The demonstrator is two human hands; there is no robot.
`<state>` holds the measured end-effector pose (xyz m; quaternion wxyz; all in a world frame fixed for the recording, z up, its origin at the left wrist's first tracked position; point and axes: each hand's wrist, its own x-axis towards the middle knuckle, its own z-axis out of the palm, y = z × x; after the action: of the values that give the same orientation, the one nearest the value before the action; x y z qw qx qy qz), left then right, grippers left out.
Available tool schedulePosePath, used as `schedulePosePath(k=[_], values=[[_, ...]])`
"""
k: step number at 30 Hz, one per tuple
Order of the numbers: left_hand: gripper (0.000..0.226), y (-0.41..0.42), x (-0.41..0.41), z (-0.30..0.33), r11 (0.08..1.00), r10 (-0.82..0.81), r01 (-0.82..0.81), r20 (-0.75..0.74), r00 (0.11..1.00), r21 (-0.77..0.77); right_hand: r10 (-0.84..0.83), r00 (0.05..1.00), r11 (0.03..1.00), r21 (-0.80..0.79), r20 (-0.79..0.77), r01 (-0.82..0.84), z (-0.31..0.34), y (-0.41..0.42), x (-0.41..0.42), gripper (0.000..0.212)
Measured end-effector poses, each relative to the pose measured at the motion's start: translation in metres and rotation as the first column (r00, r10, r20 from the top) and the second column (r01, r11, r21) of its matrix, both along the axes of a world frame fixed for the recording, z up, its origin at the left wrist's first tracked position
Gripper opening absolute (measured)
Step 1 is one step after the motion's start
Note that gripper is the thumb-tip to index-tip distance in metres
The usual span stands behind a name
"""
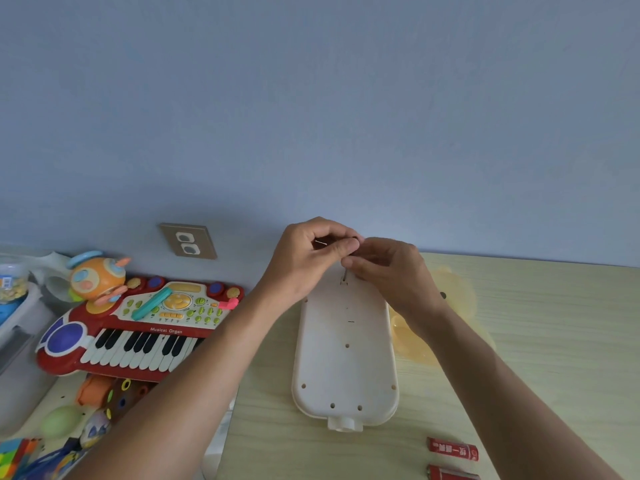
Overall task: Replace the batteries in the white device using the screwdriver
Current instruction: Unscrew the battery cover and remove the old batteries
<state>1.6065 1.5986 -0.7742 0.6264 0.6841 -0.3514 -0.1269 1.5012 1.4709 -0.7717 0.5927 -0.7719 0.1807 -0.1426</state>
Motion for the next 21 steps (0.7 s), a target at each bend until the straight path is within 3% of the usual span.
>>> schedulePosePath(k=[3, 9, 12, 17, 21], values=[[0.009, -0.0011, -0.0012, 0.0003, 1.0, 0.018, -0.018, -0.027, 0.999, -0.011, -0.038, 0.999, 0.998, 0.04, 0.006, 0.038, -0.0012, -0.001, 0.0008, 0.003], [0.011, 0.001, 0.0017, -0.0003, 1.0, 0.017, -0.017, 0.027, 0.999, 0.0, 0.005, 1.0, 0.999, -0.048, -0.001, -0.005, 0.0015, -0.0011, 0.0033, 0.013], [0.005, -0.0023, 0.0005, -0.0005, 0.998, 0.056, -0.056, 0.018, 0.998, 0.002, 0.012, 1.0, 0.997, -0.081, 0.02, -0.01, 0.0027, -0.0013, 0.0027, 0.004], [0.012, -0.0006, 0.001, 0.0006, 0.999, 0.007, -0.009, 0.071, 0.997, 0.031, -0.002, 1.0, 0.997, -0.083, 0.011, 0.003, 0.0007, -0.002, 0.0029, 0.011], [0.005, -0.0021, 0.0007, 0.0022, 0.998, 0.067, -0.068, 0.053, 0.996, 0.018, 0.018, 1.0, 0.993, -0.12, 0.016, -0.016, 0.0019, -0.001, 0.0022, 0.009]])
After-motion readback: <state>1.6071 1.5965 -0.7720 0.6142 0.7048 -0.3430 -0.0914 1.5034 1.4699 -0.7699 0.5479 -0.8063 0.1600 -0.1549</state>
